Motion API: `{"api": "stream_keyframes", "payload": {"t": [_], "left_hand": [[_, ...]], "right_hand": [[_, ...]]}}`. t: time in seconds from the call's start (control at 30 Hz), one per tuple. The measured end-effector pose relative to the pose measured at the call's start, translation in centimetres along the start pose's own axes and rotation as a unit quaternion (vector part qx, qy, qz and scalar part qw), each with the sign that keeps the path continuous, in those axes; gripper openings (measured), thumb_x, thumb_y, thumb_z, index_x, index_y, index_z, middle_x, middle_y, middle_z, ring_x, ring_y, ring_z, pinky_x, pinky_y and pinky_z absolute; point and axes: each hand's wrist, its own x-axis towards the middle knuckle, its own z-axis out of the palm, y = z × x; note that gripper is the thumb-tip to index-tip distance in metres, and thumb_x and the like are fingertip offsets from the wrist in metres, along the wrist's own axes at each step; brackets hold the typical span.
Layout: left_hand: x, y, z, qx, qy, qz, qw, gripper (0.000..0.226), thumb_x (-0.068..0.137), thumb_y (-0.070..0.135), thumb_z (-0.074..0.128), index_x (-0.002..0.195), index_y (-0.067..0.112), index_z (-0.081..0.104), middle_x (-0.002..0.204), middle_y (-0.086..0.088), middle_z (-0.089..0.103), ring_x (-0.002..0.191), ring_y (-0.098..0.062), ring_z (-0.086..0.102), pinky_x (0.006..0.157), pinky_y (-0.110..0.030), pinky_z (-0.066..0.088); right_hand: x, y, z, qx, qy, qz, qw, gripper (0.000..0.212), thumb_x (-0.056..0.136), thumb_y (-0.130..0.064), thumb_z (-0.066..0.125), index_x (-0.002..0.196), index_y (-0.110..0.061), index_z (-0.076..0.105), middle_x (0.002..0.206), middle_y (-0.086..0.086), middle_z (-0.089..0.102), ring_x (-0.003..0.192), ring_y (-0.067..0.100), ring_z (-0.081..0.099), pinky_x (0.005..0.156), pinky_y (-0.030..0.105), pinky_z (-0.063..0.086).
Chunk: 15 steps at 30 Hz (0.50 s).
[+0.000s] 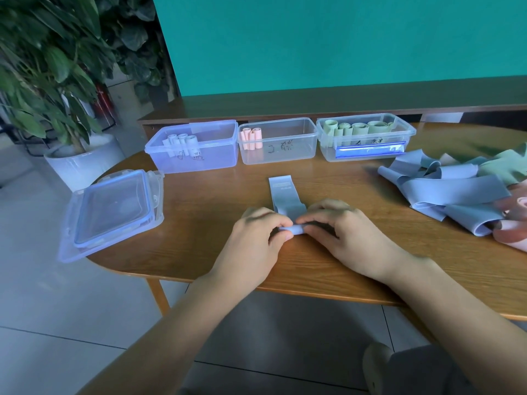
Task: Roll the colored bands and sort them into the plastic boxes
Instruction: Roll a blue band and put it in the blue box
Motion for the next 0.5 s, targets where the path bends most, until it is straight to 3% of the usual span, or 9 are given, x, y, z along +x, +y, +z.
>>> {"api": "stream_keyframes", "payload": {"t": [0.07, 0.23, 0.37, 0.5], "left_hand": [[0.2, -0.14, 0.05, -0.002, 0.002, -0.002, 1.0, 0.017, 0.092, 0.025, 0.07, 0.108, 0.023, 0.075, 0.104, 0.01, 0.065, 0.096, -0.005, 0.054, 0.084, -0.02, 0.045], [0.51, -0.33, -0.09, -0.033, -0.004, -0.026, 0.999, 0.018, 0.09, 0.025, 0.073, 0.108, 0.024, 0.076, 0.104, 0.013, 0.062, 0.083, 0.008, 0.051, 0.078, -0.002, 0.034], [0.37, 0.03, -0.55, -0.041, 0.008, -0.035, 0.999, 0.026, 0.086, 0.023, 0.077, 0.111, 0.026, 0.073, 0.097, 0.019, 0.06, 0.089, 0.007, 0.053, 0.073, -0.001, 0.037], [0.3, 0.04, -0.55, -0.04, -0.001, -0.033, 0.999, 0.018, 0.085, 0.023, 0.078, 0.101, 0.028, 0.072, 0.089, 0.025, 0.057, 0.087, 0.007, 0.052, 0.071, 0.0, 0.035]], "right_hand": [[0.06, -0.15, 0.09, 0.014, 0.021, 0.013, 1.0, 0.016, 0.095, -0.018, 0.069, 0.109, -0.023, 0.075, 0.105, -0.012, 0.068, 0.099, 0.004, 0.062, 0.094, 0.017, 0.044], [0.41, -0.04, 0.13, 0.017, 0.019, 0.035, 0.999, 0.012, 0.093, -0.017, 0.071, 0.101, -0.025, 0.076, 0.099, -0.012, 0.07, 0.092, 0.006, 0.064, 0.086, 0.016, 0.045], [0.49, 0.09, 0.12, 0.018, 0.011, 0.041, 0.999, 0.012, 0.093, -0.018, 0.072, 0.099, -0.027, 0.076, 0.098, -0.014, 0.07, 0.091, 0.003, 0.064, 0.083, 0.01, 0.042], [0.68, 0.26, 0.17, 0.022, 0.002, 0.048, 0.999, 0.011, 0.095, -0.019, 0.07, 0.101, -0.025, 0.077, 0.099, -0.013, 0.071, 0.093, 0.003, 0.062, 0.083, 0.006, 0.039]]}}
